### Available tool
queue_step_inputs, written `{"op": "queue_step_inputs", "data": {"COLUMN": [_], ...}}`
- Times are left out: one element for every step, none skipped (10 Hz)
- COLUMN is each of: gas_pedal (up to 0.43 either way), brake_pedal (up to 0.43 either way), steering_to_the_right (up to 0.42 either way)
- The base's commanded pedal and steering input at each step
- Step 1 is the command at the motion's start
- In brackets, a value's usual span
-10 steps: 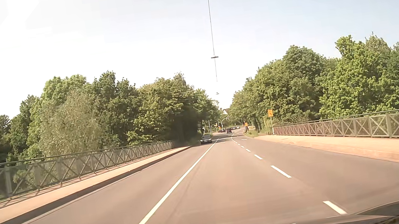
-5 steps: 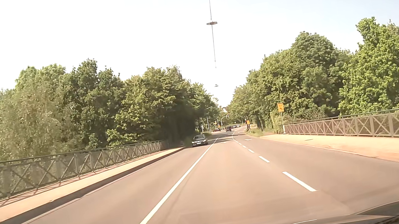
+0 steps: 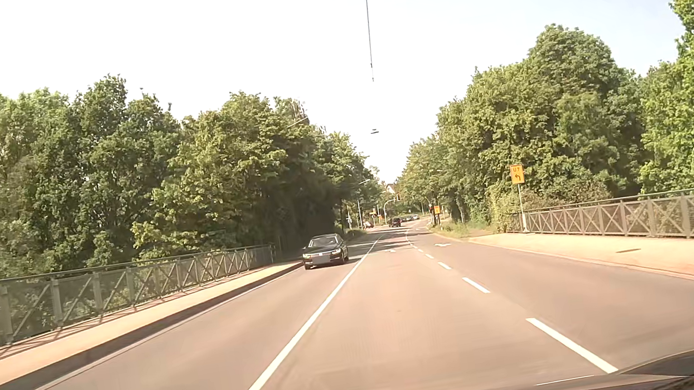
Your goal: Follow the waypoints while adhering to traffic rules and regulations
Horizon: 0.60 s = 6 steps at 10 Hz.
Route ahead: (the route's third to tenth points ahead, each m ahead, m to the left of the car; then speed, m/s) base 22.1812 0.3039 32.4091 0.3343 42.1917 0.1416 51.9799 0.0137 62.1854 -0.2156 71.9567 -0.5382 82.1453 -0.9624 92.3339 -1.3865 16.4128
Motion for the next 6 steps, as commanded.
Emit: {"op": "queue_step_inputs", "data": {"gas_pedal": [0.169, 0.169, 0.157, 0.15, 0.15, 0.138], "brake_pedal": [0.0, 0.0, 0.0, 0.0, 0.0, 0.0], "steering_to_the_right": [0.001, 0.001, 0.001, 0.001, 0.002, 0.002]}}
